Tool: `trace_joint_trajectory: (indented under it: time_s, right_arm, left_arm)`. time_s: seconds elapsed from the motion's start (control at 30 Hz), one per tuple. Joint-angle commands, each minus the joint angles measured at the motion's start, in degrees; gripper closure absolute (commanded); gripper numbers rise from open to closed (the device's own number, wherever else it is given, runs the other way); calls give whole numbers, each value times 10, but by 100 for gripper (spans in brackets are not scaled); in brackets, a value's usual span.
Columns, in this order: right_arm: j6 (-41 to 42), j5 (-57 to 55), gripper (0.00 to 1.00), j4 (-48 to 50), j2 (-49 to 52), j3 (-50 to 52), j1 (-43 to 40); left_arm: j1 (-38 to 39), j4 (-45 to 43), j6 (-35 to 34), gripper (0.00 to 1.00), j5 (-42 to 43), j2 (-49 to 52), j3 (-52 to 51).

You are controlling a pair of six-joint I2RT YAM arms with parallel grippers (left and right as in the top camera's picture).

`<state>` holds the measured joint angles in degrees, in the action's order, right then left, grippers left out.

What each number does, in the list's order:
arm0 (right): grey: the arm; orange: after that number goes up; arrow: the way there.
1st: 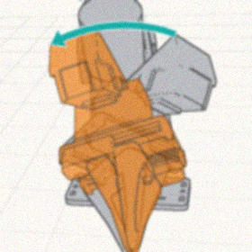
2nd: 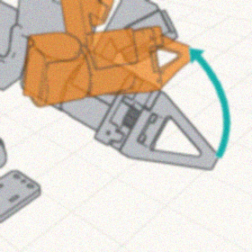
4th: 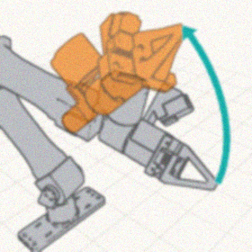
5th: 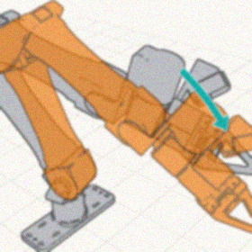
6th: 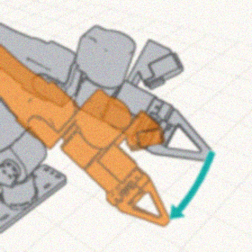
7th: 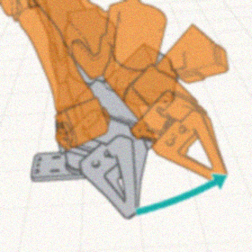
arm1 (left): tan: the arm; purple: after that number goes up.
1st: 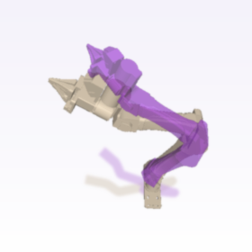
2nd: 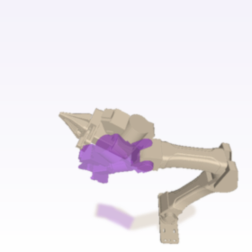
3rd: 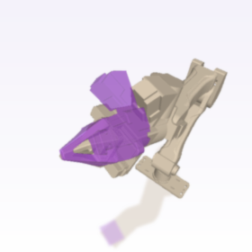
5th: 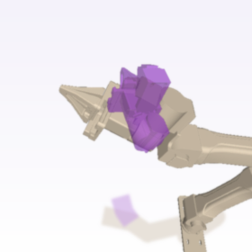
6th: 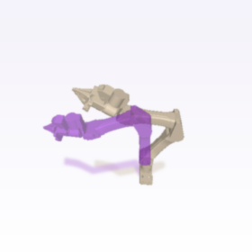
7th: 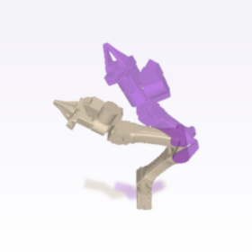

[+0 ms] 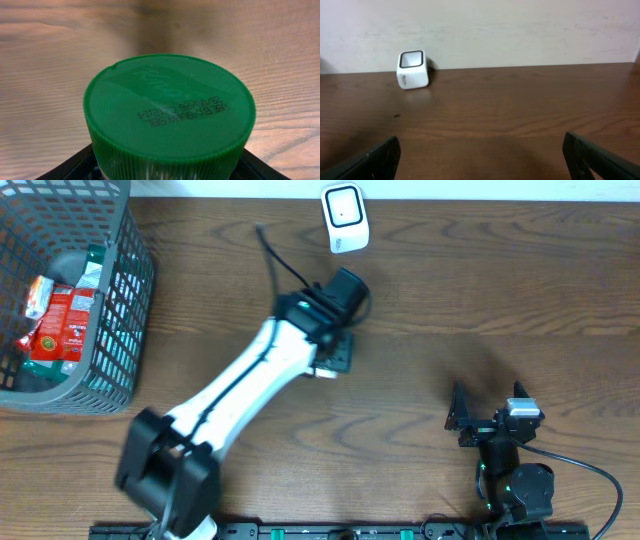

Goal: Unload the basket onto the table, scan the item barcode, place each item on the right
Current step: 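Carry the jar toward the white scanner, cap facing it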

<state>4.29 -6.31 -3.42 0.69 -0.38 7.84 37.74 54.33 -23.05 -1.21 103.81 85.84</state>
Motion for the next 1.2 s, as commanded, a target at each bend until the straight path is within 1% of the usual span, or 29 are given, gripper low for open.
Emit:
trace_joint_trajectory:
  time_s: [0.0, 0.17, 0.5, 0.73, 0.83, 0.87, 0.9, 0.97, 1.07, 1.17]
  right_arm:
    - [-2, -7, 1, -2, -3, 1, -7]
    - [-2, -7, 1, -2, -3, 1, -7]
    - [-2, -7, 1, -2, -3, 1, -7]
    - [-2, -7, 1, -2, -3, 1, -7]
    - [-2, -7, 1, -2, -3, 1, -7]
    - [-2, -7, 1, -2, -3, 1, -7]
    - [-2, -7, 1, -2, -3, 1, -7]
    - [-2, -7, 1, -2, -3, 1, -7]
    - [-2, -7, 1, -2, -3, 1, -7]
    - [-2, -7, 1, -2, -3, 1, -7]
  left_arm:
    - [16, -18, -20, 38, 29, 31, 4]
    - [20, -42, -20, 38, 80, 68, 4]
    - [20, -43, -24, 38, 83, 114, 2]
    - [24, -54, -24, 38, 83, 122, -5]
    - [30, -58, -23, 33, 83, 122, -5]
    - [32, -59, -23, 30, 83, 122, -5]
    - [34, -60, -23, 25, 83, 122, -5]
    - [38, -63, -23, 20, 82, 122, -5]
    - [43, -69, -23, 10, 80, 122, -6]
    - [45, -75, -23, 8, 80, 122, -6]
